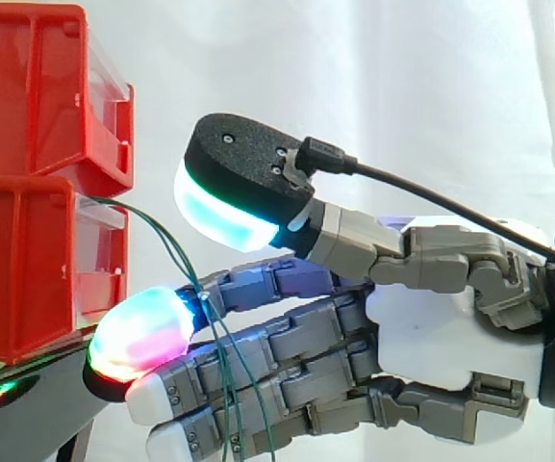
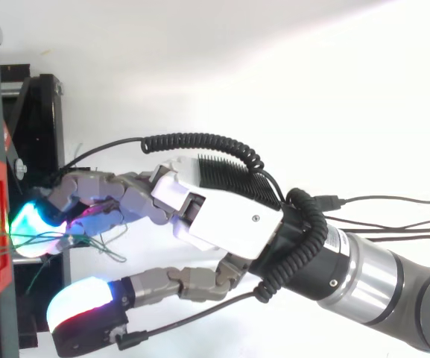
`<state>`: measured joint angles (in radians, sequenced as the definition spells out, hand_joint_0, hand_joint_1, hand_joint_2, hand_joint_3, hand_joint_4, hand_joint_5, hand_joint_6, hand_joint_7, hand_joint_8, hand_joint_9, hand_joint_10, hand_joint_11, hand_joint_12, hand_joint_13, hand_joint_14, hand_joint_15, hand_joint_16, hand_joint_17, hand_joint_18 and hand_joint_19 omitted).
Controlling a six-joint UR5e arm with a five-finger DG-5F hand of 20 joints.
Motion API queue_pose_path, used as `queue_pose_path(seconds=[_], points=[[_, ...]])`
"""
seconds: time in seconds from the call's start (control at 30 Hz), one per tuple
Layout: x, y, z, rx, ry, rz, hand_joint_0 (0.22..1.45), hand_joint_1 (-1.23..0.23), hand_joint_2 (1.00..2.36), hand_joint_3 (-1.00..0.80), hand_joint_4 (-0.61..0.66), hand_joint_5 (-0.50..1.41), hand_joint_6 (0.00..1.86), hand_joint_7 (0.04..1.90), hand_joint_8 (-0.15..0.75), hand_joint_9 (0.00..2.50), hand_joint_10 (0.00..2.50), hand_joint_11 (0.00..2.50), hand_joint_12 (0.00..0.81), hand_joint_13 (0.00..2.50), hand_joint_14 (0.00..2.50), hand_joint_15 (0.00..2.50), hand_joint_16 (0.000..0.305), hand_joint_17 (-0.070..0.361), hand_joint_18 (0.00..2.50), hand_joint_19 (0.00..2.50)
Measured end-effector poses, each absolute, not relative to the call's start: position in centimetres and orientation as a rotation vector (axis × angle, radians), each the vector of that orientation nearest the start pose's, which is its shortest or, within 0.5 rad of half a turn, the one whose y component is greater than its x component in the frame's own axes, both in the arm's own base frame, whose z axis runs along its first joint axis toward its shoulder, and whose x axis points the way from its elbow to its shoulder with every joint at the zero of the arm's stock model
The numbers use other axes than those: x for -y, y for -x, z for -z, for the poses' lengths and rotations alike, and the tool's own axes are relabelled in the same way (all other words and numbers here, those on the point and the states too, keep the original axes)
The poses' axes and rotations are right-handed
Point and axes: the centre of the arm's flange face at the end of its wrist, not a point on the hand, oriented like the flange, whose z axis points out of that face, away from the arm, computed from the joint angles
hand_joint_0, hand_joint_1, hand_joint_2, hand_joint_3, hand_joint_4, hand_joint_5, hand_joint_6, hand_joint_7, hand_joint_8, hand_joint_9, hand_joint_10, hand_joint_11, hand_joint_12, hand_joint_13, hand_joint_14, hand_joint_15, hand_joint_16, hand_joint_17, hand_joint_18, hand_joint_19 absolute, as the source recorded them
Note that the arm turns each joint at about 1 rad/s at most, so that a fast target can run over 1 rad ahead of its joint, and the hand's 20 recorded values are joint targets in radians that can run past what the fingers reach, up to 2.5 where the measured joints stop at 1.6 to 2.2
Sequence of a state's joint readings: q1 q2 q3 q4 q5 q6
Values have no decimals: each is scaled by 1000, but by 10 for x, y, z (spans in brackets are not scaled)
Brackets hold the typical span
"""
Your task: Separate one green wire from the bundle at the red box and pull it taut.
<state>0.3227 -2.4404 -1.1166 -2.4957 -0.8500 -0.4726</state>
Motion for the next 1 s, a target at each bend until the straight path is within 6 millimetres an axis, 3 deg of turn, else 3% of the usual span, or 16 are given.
queue_pose_path(seconds=[0.7, 1.0], points=[[-63, -793, -193, -1002, -1138, -737, 563, -557, 1006, -437, 259, -101, 504, 988, 264, 936, 9, 258, 352, 873, 15, 386, 47, 106, 541, 434], [-65, -792, -204, -996, -1146, -745, 593, -600, 1011, -380, 204, -84, 503, 1187, 257, 940, 10, 273, 340, 879, 18, 410, 47, 105, 545, 454]])
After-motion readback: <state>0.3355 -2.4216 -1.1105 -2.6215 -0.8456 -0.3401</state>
